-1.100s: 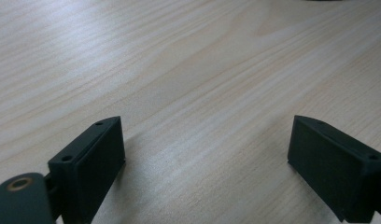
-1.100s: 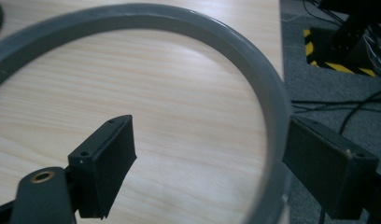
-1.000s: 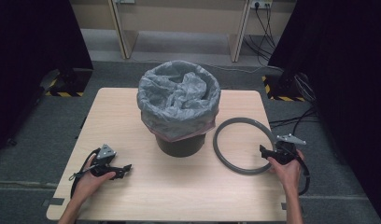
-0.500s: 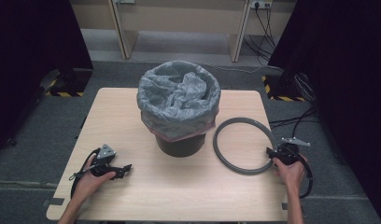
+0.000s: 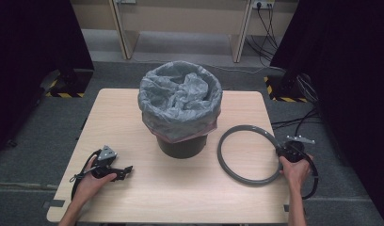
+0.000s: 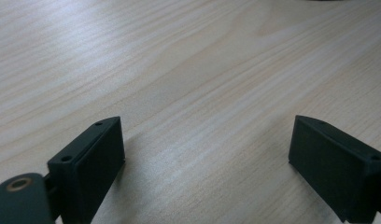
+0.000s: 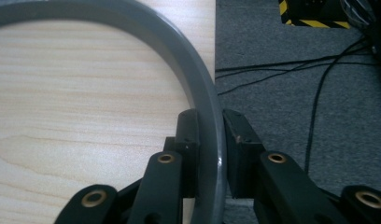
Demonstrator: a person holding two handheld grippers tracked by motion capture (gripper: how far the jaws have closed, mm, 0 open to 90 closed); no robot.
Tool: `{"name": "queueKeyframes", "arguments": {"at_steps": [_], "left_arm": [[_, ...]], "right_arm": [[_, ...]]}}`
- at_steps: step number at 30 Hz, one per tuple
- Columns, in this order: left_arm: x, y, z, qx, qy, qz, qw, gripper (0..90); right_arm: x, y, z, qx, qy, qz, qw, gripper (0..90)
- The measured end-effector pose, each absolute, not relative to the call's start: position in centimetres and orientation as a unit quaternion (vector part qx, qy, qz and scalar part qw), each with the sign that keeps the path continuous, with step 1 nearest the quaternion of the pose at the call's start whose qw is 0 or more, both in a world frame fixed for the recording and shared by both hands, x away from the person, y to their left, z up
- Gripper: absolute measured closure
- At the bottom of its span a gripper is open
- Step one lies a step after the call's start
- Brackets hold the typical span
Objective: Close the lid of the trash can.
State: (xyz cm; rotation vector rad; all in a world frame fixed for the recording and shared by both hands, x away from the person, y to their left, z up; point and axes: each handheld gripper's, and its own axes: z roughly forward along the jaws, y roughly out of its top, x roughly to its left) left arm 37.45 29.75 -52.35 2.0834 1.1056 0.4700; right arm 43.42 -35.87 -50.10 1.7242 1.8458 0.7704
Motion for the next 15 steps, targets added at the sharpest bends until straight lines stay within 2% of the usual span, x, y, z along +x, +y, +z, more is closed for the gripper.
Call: {"name": "queueKeyframes", "arguments": {"at_steps": [5,15], "left_arm": [[37.5,29.8,-52.3,0.808,0.429,0.182,0.360,9.5],[37.5,29.8,-52.3,0.808,0.429,0.182,0.360,9.5]], "right_arm": [[43.4,-35.6,-49.5,0.628,0.677,0.291,0.248,78.3],[41.7,-37.3,-44.8,0.617,0.635,0.389,0.253,78.4]]}}
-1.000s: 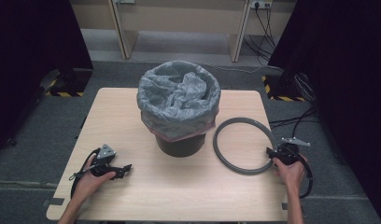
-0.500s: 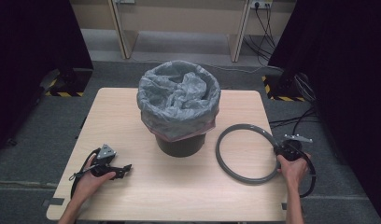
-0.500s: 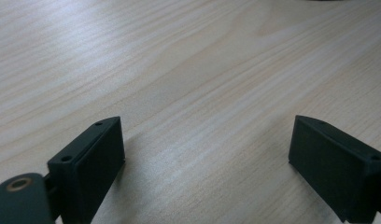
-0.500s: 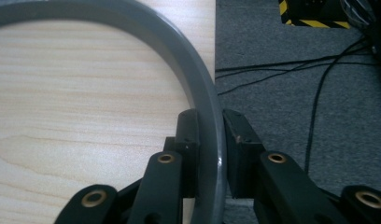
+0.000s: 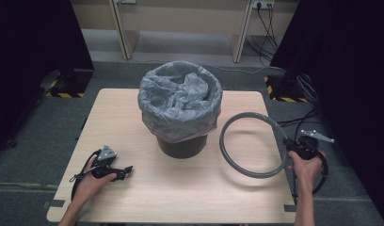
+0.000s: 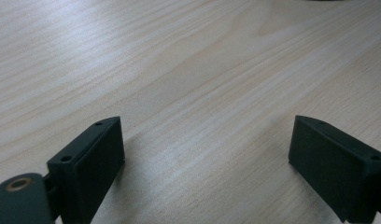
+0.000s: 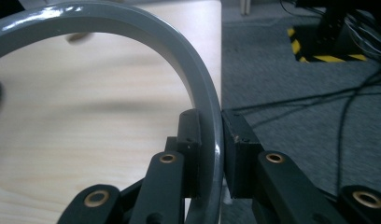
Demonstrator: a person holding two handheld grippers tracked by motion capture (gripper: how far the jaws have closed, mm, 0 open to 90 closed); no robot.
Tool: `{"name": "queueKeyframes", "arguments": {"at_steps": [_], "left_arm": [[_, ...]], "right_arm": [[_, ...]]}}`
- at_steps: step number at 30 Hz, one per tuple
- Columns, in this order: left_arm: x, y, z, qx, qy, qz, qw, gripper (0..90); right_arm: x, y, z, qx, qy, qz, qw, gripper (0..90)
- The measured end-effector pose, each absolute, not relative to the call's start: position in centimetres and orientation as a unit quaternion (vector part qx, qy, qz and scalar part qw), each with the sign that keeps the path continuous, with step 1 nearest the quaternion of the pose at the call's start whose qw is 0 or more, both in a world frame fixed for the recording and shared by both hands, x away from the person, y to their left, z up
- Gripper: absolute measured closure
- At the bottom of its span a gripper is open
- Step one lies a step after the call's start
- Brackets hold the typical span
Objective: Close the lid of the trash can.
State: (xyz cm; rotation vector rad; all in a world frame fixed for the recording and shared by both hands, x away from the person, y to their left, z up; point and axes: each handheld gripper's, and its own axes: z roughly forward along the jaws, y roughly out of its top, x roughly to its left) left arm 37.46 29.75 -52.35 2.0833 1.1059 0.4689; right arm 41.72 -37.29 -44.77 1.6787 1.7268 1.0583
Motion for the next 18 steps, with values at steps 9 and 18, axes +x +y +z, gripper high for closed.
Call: {"name": "queueKeyframes", "arguments": {"at_steps": [9,18], "left_arm": [[37.5,29.8,-52.3,0.808,0.429,0.182,0.360,9.5],[37.5,29.8,-52.3,0.808,0.429,0.182,0.360,9.4]], "right_arm": [[41.2,-37.2,-41.1,0.593,0.631,0.425,0.262,78.4],[41.8,-38.0,-36.6,0.579,0.619,0.451,0.279,78.4]]}}
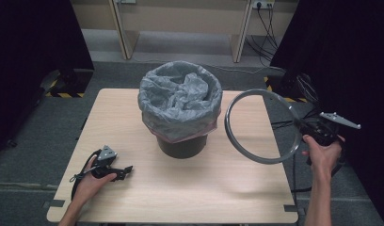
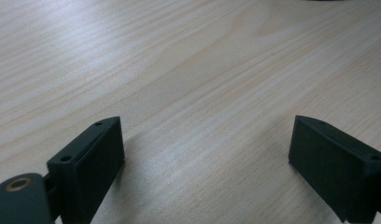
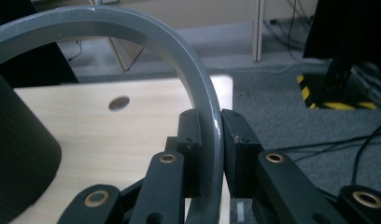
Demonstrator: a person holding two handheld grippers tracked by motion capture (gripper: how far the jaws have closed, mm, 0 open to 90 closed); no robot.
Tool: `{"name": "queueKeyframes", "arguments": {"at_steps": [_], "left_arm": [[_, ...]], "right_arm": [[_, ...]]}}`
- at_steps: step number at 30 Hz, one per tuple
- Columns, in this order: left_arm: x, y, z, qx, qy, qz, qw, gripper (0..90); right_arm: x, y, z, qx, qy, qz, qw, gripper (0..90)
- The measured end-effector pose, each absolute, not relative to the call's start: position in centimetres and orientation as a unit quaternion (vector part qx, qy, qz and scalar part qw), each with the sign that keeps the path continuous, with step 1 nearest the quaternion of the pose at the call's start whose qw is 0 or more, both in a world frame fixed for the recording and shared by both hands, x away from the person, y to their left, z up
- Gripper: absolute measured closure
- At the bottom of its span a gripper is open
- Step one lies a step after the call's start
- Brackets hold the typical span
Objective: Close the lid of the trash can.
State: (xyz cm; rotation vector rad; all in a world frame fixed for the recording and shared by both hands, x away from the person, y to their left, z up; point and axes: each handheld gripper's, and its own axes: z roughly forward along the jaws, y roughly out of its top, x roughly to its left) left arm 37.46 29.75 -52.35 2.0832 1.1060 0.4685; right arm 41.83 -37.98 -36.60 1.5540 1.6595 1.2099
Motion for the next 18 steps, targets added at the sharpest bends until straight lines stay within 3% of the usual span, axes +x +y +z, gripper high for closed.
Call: {"name": "queueKeyframes", "arguments": {"at_steps": [10,18], "left_arm": [[37.5,29.8,-52.3,0.808,0.429,0.182,0.360,9.4],[37.5,29.8,-52.3,0.808,0.429,0.181,0.360,9.4]], "right_arm": [[43.4,-37.0,-30.6,0.554,0.611,0.479,0.300,78.4],[45.2,-33.7,-27.3,0.516,0.629,0.514,0.272,78.4]]}}
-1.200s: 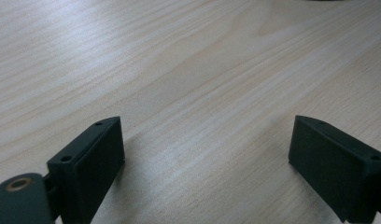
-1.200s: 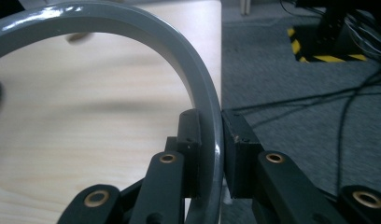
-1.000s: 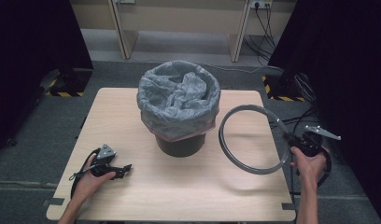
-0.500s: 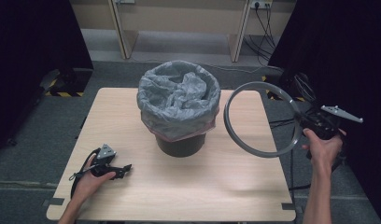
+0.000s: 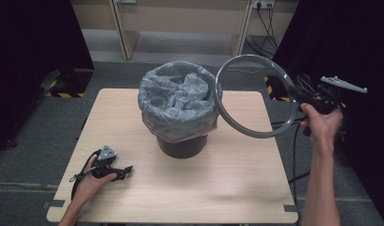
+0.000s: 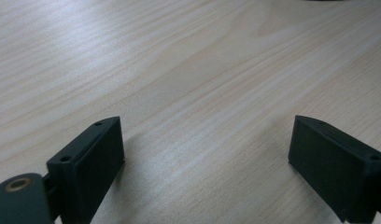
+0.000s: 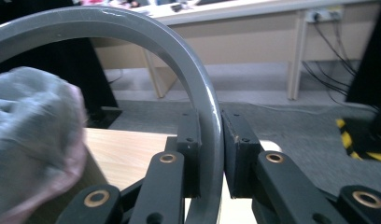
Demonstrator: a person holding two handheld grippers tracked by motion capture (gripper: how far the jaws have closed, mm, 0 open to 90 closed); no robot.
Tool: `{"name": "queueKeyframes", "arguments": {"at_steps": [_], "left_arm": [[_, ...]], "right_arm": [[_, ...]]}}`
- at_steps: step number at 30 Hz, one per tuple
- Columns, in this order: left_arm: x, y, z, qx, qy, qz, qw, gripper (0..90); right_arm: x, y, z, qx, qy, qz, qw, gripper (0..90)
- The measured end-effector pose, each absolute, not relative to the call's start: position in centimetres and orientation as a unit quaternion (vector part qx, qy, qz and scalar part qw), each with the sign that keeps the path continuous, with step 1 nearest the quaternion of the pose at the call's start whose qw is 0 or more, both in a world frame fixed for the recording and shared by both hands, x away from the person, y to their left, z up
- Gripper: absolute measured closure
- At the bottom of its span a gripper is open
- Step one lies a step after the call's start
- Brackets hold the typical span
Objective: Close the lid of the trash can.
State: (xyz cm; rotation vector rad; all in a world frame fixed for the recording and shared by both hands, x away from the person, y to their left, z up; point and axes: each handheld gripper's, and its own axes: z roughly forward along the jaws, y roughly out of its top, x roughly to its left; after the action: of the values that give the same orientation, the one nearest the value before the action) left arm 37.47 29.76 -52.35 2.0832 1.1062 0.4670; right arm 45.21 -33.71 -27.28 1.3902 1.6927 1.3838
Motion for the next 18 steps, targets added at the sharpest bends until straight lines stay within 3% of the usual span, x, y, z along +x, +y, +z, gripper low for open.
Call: {"name": "queueKeyframes", "arguments": {"at_steps": [7,18], "left_arm": [[37.5,29.8,-52.3,0.808,0.429,0.181,0.360,9.4],[37.5,29.8,-52.3,0.808,0.429,0.181,0.360,9.4]], "right_arm": [[47.6,-27.3,-24.8,0.472,0.668,0.516,0.256,78.4],[50.8,-19.3,-24.2,0.436,0.716,0.501,0.216,78.4]]}}
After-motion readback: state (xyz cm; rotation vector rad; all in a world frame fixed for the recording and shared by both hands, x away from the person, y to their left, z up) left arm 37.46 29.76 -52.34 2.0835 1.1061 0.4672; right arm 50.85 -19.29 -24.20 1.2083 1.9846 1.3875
